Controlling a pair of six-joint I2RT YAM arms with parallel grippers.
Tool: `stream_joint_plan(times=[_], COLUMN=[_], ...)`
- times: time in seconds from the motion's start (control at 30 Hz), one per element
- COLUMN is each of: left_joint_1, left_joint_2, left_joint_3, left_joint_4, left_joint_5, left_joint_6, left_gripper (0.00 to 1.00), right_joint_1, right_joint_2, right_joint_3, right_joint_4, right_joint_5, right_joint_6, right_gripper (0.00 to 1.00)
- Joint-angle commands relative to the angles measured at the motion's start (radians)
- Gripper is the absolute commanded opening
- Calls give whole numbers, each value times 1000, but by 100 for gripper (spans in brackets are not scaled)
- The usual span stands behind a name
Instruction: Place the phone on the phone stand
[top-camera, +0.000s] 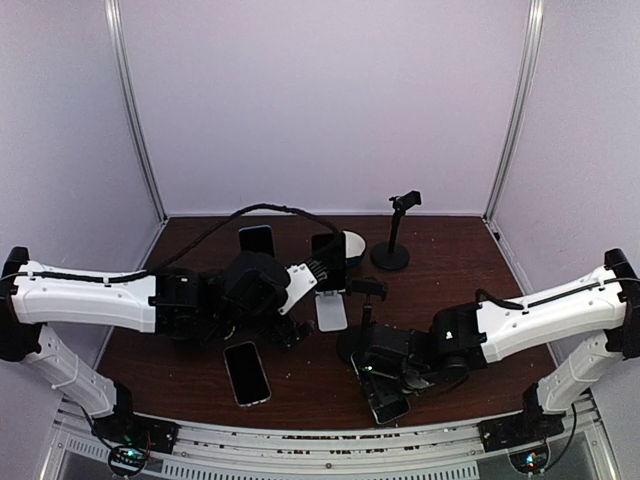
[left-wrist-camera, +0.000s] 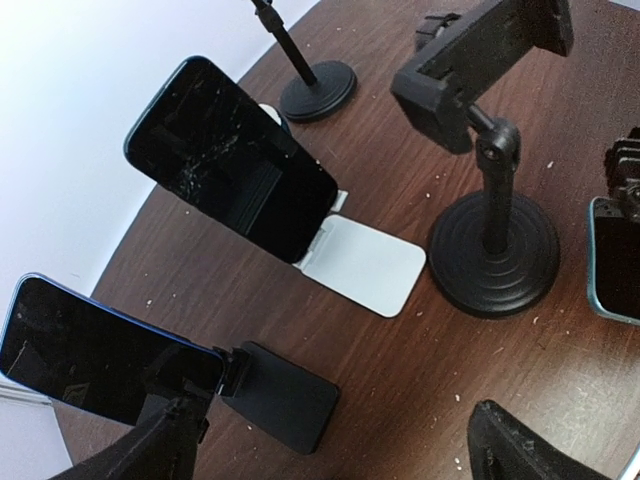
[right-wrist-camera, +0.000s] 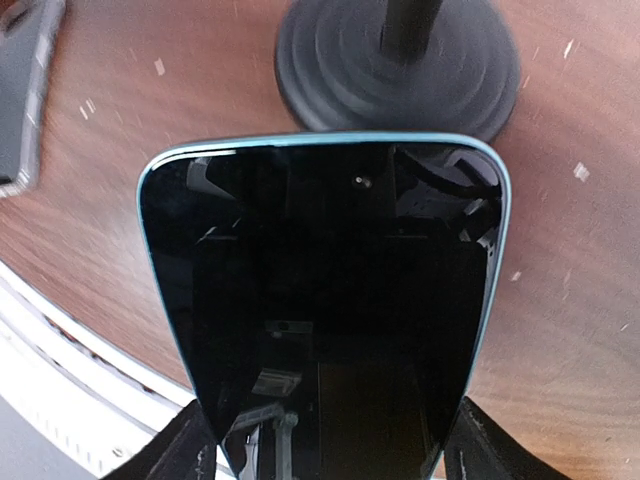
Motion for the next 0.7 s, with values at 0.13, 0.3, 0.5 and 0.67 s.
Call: stream_joint_plan(times=[0.13, 0.3, 0.5, 0.67], left_joint_1=[18, 29, 97, 98], left_joint_2=[-102, -195, -169, -115], left_joint_3=[-24, -124, -227, -238], left_joint_4=[208, 455, 679, 822], left_joint_5=[117, 145, 353, 508], left_joint_6=[-125, -154, -99, -80], left_gripper=[98, 98, 98, 81], right_joint_1=[16, 19, -11, -13], right_joint_2=[-165, -266, -274, -266], right_joint_3=[56, 105, 226, 249], right_joint_4=[27, 81, 66, 106], right_joint_5=[355, 533, 689, 702], right_joint_6=[-23, -72, -79, -96], right_gripper=[43, 43, 40, 39])
